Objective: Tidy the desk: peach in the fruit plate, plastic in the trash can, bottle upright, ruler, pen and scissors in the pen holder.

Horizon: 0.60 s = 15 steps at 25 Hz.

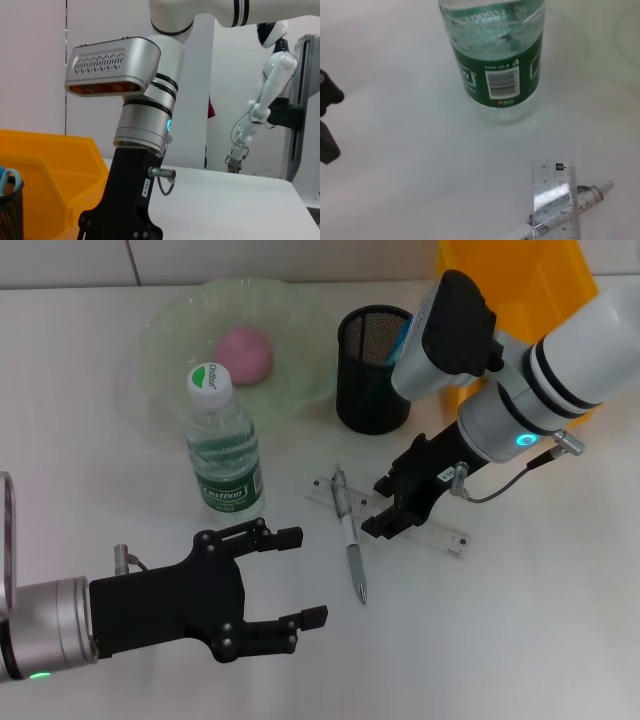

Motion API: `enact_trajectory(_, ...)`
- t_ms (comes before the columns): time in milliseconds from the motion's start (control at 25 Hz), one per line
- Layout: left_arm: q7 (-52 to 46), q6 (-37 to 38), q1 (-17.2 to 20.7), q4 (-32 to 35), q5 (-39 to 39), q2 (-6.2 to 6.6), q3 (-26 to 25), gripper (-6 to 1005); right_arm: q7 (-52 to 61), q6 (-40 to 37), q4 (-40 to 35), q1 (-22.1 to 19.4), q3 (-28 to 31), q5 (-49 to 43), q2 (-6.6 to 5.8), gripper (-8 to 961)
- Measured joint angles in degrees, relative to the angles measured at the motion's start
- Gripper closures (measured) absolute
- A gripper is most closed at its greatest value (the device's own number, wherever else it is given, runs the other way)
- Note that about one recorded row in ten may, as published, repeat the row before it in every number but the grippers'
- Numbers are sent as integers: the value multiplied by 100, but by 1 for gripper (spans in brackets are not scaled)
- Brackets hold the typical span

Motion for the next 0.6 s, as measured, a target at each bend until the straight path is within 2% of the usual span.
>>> enact_trajectory(600, 0, 1, -9, 0, 0, 0, -2, 186, 88, 94, 162, 69, -73, 76, 11, 366)
